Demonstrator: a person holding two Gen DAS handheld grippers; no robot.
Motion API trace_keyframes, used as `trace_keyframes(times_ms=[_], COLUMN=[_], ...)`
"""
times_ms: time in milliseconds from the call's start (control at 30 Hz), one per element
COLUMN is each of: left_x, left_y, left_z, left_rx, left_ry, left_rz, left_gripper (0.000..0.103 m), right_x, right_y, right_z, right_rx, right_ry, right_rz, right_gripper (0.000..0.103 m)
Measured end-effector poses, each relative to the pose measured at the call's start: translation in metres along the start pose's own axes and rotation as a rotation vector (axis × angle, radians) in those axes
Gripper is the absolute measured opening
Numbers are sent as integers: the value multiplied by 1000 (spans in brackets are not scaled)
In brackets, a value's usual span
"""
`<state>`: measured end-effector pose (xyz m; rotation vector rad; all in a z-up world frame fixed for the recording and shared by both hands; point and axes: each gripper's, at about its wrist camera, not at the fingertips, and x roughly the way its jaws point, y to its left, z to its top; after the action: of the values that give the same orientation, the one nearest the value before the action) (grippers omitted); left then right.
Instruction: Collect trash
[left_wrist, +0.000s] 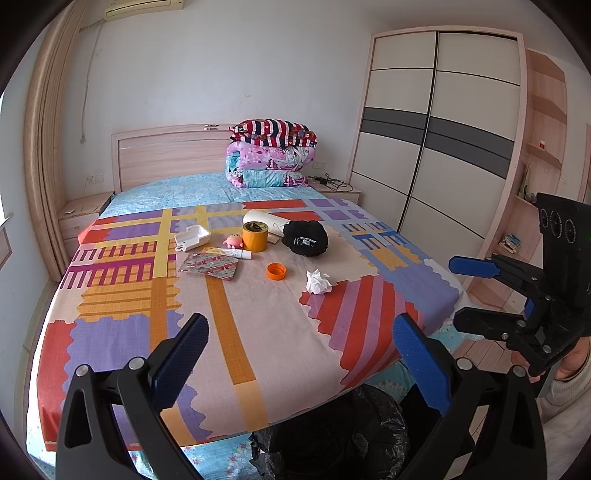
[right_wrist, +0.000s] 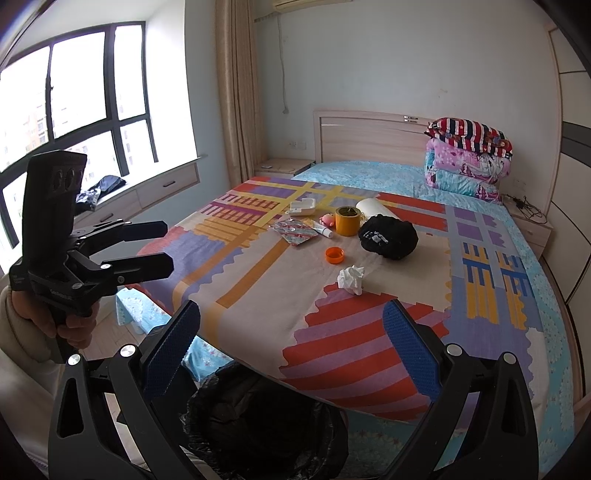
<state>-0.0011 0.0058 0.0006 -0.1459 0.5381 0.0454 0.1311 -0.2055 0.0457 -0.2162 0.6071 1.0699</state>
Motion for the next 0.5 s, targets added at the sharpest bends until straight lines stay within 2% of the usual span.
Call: trace_keyframes(times_ms=[500], left_x=[-2], left_y=[-1], left_z=[3], left_rx=[4], left_ry=[-2], left_rz=[0], left_gripper=[96], right_x=[1], right_y=[2], right_z=[-1], right_rx=[-8], right_ry=[-6], right_rz=[3], right_gripper=[100])
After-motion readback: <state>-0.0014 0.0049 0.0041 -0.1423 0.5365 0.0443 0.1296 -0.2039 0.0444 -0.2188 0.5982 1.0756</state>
